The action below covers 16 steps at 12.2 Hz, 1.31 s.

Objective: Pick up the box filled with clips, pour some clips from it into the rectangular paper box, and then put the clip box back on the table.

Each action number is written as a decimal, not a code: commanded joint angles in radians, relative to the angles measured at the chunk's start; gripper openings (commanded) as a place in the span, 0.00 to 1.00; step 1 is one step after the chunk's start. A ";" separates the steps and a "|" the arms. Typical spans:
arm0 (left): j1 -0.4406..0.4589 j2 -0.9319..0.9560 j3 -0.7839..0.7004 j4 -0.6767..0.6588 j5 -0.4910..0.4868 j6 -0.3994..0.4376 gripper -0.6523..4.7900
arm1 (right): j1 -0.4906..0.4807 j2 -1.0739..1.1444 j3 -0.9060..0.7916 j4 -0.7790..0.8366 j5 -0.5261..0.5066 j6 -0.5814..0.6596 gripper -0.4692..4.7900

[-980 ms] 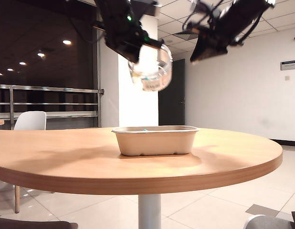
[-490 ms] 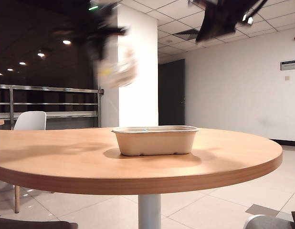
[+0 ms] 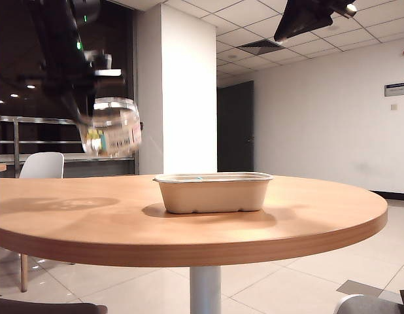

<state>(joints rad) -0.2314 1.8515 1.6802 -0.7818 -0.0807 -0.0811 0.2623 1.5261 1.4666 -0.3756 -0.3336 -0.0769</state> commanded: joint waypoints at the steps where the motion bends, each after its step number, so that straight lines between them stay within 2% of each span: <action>1: 0.003 0.145 0.005 0.013 0.018 0.002 0.25 | 0.002 -0.005 0.005 -0.025 -0.003 0.002 0.08; 2: 0.003 0.145 0.005 0.019 0.018 0.002 0.25 | 0.002 -0.005 0.005 -0.024 -0.006 0.002 0.08; 4: 0.003 0.142 0.008 0.019 0.018 -0.002 0.47 | 0.002 -0.005 0.005 -0.024 -0.006 0.002 0.08; 6: 0.003 0.142 0.018 0.001 0.018 -0.001 0.60 | 0.002 -0.005 0.005 -0.024 -0.005 0.002 0.08; 7: 0.003 0.142 0.023 -0.003 0.017 -0.001 0.60 | 0.002 -0.005 0.005 -0.022 -0.005 0.002 0.08; 8: 0.003 0.132 0.037 -0.019 0.017 -0.006 0.57 | 0.002 -0.006 0.005 -0.016 -0.005 0.002 0.08; 9: 0.003 0.099 0.038 -0.016 0.032 -0.005 0.28 | 0.002 -0.007 0.005 -0.013 0.000 0.002 0.08; 10: 0.003 0.080 0.038 -0.017 0.053 -0.005 0.08 | 0.002 -0.007 0.005 -0.011 0.002 0.002 0.08; 11: 0.003 0.011 0.038 -0.017 0.122 -0.005 0.11 | 0.002 -0.023 0.005 -0.008 0.023 0.003 0.08; 12: -0.036 -0.214 0.028 -0.016 0.101 -0.005 0.11 | 0.002 -0.138 0.003 -0.076 0.140 0.002 0.08; 13: -0.082 -0.348 -0.021 0.029 0.033 0.003 0.11 | 0.002 -0.220 -0.026 -0.104 0.166 -0.002 0.08; 14: -0.104 -0.408 -0.066 0.071 0.013 0.003 0.11 | 0.002 -0.267 -0.068 -0.078 0.189 -0.002 0.08; 15: -0.248 -0.856 -0.575 0.391 -0.110 0.067 0.11 | 0.002 -0.643 -0.501 0.172 0.231 -0.003 0.08; 16: -0.272 -1.039 -0.779 0.464 -0.109 0.082 0.11 | 0.001 -0.752 -0.651 0.217 0.230 -0.002 0.09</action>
<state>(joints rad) -0.5022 0.8650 0.9642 -0.3721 -0.1806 -0.0116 0.2623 0.7990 0.8532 -0.1913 -0.1055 -0.0780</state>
